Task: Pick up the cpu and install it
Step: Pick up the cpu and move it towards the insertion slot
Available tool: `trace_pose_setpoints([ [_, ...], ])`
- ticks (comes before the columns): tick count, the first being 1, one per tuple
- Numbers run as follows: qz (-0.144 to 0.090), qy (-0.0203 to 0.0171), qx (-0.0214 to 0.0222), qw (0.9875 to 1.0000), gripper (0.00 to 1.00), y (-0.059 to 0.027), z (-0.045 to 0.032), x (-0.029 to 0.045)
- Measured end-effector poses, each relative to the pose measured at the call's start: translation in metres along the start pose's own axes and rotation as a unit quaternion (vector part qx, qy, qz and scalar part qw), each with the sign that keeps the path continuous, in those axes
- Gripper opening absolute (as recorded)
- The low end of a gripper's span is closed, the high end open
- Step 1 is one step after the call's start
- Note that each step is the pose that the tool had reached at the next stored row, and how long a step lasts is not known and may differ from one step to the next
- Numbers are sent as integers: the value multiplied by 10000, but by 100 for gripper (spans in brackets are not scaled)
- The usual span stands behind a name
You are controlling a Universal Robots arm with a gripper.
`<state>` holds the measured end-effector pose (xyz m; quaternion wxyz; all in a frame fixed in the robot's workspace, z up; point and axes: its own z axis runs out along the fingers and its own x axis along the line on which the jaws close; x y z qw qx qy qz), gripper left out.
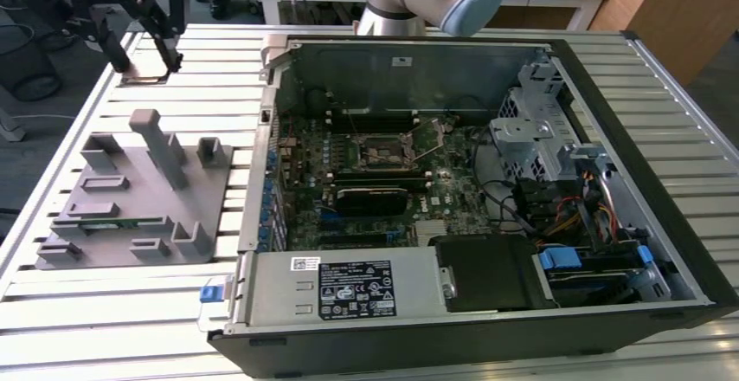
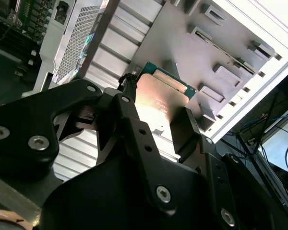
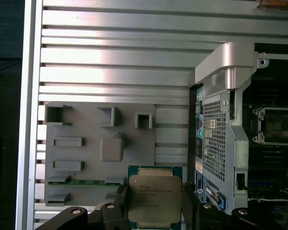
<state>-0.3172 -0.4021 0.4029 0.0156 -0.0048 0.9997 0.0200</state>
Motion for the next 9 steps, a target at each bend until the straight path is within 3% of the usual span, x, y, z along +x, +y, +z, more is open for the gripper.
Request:
trace_pose_setpoints([
  [9,0,0,0,10000,53,-2,8,-160],
])
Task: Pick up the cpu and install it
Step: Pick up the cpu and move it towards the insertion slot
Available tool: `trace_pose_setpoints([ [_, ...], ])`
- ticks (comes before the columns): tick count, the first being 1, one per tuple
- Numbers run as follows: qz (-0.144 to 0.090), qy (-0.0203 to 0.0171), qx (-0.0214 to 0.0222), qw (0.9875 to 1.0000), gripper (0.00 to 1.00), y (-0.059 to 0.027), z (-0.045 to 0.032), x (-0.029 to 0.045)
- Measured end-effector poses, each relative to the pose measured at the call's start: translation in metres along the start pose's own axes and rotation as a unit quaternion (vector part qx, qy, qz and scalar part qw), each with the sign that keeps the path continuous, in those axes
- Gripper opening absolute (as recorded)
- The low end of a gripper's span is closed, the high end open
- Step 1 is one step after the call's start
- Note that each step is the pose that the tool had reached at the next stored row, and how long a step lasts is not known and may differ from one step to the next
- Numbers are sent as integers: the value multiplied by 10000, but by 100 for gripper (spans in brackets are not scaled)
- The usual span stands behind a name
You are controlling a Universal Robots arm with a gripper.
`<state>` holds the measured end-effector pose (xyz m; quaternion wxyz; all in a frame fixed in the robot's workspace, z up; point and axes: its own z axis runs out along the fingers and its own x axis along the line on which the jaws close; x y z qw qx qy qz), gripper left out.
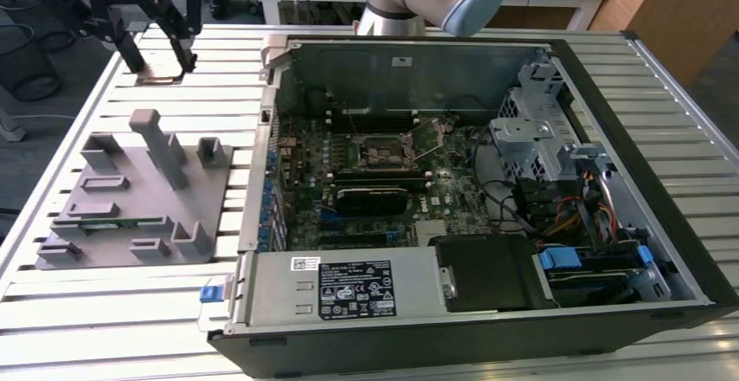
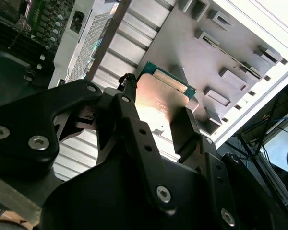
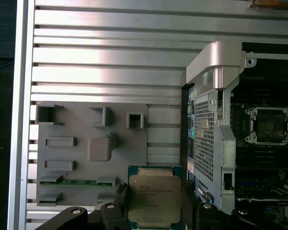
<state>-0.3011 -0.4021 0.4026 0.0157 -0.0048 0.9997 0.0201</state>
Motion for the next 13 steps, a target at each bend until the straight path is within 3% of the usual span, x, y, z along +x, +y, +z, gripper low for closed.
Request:
trace_pose_setpoints([
  [13,0,0,0,10000,53,-3,11,-226],
])
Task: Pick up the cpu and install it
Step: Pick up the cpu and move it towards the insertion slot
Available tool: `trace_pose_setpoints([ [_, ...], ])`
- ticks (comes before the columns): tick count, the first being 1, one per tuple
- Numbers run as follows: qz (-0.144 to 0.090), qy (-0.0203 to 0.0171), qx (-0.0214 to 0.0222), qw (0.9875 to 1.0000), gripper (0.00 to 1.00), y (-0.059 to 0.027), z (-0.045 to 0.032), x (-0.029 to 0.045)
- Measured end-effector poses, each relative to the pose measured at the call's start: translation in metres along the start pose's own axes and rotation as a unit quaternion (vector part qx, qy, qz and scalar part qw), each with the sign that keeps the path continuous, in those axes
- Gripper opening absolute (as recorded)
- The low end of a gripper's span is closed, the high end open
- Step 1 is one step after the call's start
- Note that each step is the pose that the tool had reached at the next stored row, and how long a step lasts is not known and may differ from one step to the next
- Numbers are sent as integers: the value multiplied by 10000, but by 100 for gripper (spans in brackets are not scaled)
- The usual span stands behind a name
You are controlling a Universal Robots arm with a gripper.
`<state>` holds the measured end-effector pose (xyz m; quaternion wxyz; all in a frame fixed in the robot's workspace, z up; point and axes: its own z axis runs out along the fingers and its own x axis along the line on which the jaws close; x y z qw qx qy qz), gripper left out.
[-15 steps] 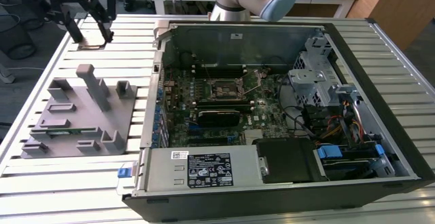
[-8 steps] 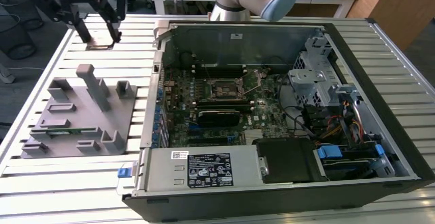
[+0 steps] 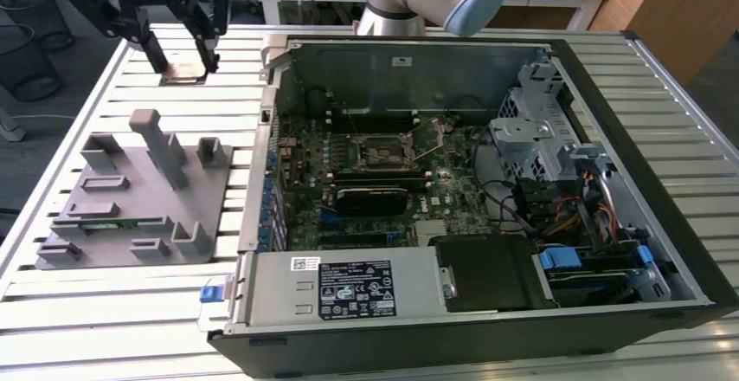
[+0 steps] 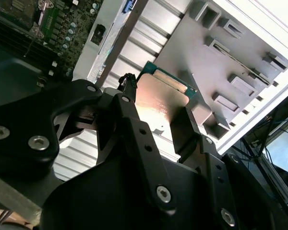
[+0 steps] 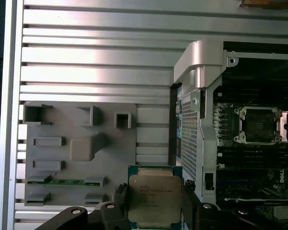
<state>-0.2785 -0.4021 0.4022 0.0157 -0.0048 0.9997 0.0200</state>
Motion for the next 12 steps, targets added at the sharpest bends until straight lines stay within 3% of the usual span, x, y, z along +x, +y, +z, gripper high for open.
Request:
trace_pose_setpoints([
  [12,0,0,0,10000,53,-1,9,-143],
])
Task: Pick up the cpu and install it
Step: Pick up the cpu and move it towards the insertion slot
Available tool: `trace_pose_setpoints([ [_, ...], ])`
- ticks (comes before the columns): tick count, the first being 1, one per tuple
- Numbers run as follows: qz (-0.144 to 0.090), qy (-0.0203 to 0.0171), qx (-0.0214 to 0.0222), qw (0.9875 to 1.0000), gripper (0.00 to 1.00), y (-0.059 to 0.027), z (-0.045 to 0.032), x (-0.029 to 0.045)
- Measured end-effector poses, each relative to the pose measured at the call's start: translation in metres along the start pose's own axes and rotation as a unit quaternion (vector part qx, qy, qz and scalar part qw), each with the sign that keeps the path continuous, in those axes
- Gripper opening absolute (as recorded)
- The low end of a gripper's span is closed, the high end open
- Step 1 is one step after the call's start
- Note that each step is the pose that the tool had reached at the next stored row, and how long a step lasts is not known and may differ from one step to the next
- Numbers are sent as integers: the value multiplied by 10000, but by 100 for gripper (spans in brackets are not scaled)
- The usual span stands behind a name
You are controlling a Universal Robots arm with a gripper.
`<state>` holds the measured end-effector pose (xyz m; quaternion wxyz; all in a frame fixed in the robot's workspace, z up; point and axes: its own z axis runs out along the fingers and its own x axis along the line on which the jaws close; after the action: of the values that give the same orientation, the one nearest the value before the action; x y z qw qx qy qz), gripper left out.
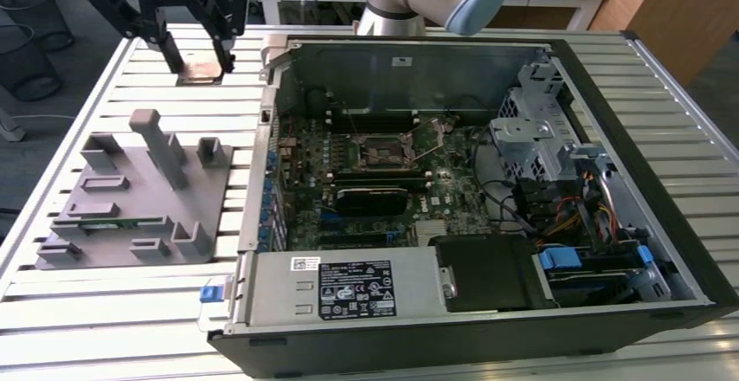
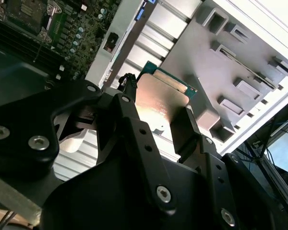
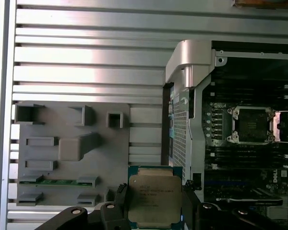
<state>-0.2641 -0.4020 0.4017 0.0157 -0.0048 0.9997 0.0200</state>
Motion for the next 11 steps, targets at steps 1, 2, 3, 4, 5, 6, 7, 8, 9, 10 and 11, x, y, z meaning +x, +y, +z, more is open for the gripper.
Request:
trace_pose_setpoints([
  [1,0,0,0,10000,53,0,1,-12],
  [2,0,0,0,10000,53,0,2,-24],
  [3,0,0,0,10000,53,0,2,-35],
  [4,0,0,0,10000,53,-1,3,-47],
  [5,0,0,0,10000,53,-1,4,-59],
  [6,0,0,0,10000,53,-1,4,-70],
  [7,0,0,0,10000,53,-1,5,-82],
  [8,0,0,0,10000,53,-1,6,-97],
  [9,0,0,0,10000,53,-1,7,-114],
  [10,0,1,0,10000,53,-1,7,-131],
  [11,0,0,0,10000,53,-2,9,-148],
])
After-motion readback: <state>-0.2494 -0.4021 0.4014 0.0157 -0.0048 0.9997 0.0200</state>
